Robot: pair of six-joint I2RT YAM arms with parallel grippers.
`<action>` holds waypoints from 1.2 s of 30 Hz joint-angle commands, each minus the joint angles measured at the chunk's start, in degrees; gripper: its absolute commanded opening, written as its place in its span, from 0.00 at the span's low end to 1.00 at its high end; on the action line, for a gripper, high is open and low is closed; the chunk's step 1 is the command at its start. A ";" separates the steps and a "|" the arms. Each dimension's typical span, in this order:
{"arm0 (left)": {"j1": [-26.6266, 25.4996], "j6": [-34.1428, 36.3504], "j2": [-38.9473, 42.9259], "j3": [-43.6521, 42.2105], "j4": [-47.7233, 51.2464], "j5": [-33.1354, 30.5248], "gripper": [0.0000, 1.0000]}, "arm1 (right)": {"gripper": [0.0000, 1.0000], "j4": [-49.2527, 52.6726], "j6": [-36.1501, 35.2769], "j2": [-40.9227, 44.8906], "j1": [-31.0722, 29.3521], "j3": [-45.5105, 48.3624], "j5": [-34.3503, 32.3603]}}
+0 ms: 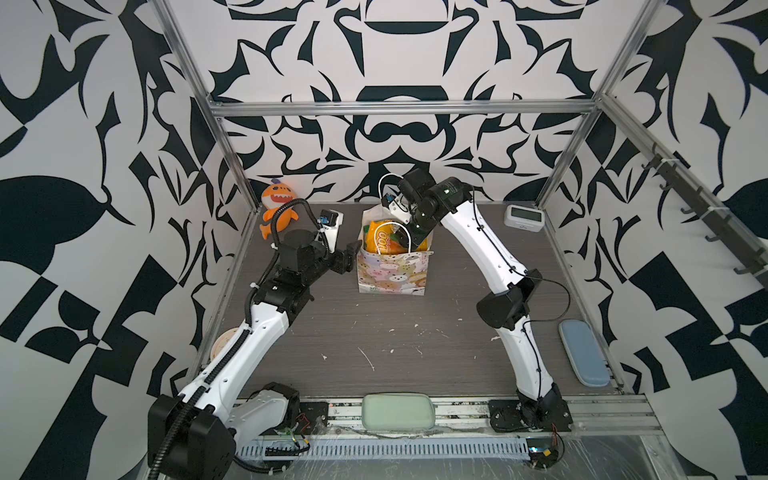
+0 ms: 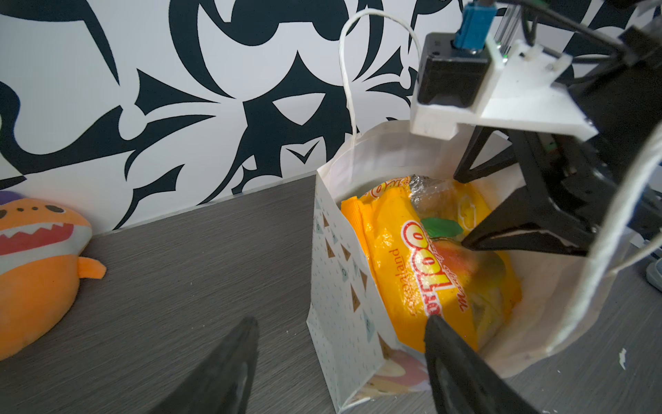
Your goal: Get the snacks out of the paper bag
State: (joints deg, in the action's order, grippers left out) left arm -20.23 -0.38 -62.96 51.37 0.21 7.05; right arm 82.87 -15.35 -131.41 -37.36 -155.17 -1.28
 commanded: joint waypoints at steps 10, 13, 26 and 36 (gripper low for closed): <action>0.00 -0.18 2.14 -0.78 -0.42 -0.30 0.76 | 0.77 0.98 2.70 -2.16 2.44 -0.99 15.56; -0.01 -0.40 2.25 -0.84 -0.47 -0.20 0.76 | 0.62 0.56 2.78 -3.38 2.47 -1.59 18.72; -0.03 -0.50 2.07 -0.93 -0.64 -0.20 0.76 | 0.05 -5.97 5.68 -0.78 2.47 -1.05 24.65; -0.01 -0.53 2.81 -1.19 -0.91 -1.09 0.76 | 0.00 -10.95 8.89 6.08 2.48 0.12 29.58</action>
State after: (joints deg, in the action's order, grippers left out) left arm -20.23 -0.40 -61.58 51.27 0.19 6.59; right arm 76.77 -8.62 -131.26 -34.09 -154.54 22.61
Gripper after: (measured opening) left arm 0.756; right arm 0.049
